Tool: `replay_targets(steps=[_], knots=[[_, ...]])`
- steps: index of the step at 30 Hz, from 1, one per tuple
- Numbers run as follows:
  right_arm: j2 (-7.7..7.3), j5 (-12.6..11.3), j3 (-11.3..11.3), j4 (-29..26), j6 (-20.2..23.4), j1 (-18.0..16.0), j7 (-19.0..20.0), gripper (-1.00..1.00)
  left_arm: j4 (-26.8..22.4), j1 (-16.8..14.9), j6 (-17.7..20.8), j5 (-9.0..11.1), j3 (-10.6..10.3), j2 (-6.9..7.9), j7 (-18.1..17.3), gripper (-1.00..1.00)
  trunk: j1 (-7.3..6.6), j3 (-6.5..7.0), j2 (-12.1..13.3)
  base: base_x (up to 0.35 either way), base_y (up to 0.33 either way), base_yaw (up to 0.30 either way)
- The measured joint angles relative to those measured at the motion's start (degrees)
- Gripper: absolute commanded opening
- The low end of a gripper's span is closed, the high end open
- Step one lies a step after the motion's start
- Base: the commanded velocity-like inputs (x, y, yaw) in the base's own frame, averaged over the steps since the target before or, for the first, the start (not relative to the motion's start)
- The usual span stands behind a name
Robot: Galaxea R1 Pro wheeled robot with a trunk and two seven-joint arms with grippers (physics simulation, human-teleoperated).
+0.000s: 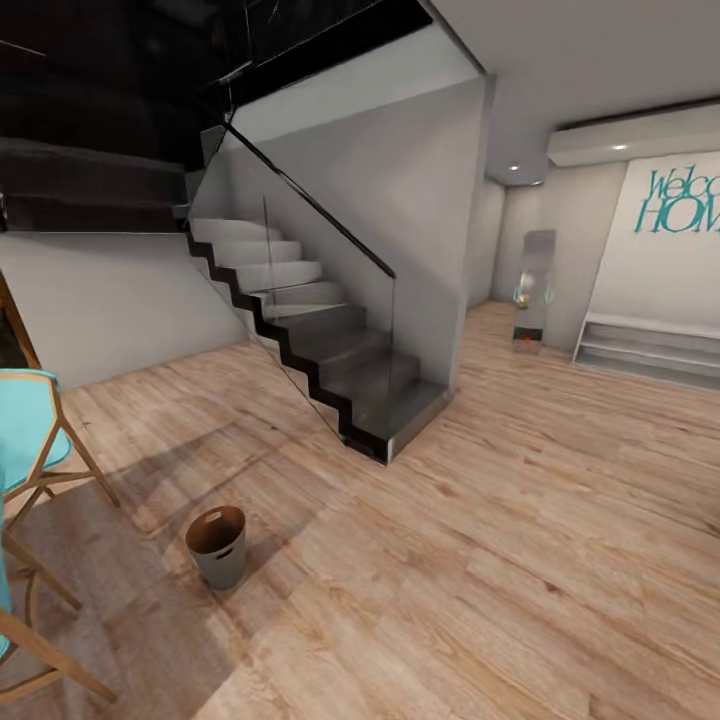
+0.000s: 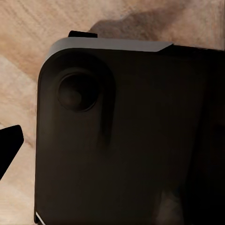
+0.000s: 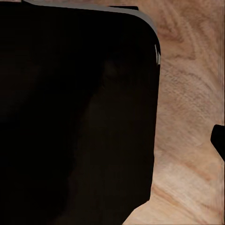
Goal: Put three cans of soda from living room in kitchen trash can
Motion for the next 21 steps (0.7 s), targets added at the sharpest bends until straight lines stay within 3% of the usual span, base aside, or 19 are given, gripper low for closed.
replay_targets(steps=[21], knots=[[0.0,0.0,0.0,0.0,0.0,0.0,0.0,1.0,0.0,0.0,0.0,0.0,0.0,0.0,0.1,1.0,0.0,0.0,0.0,0.317,-0.144,0.251]])
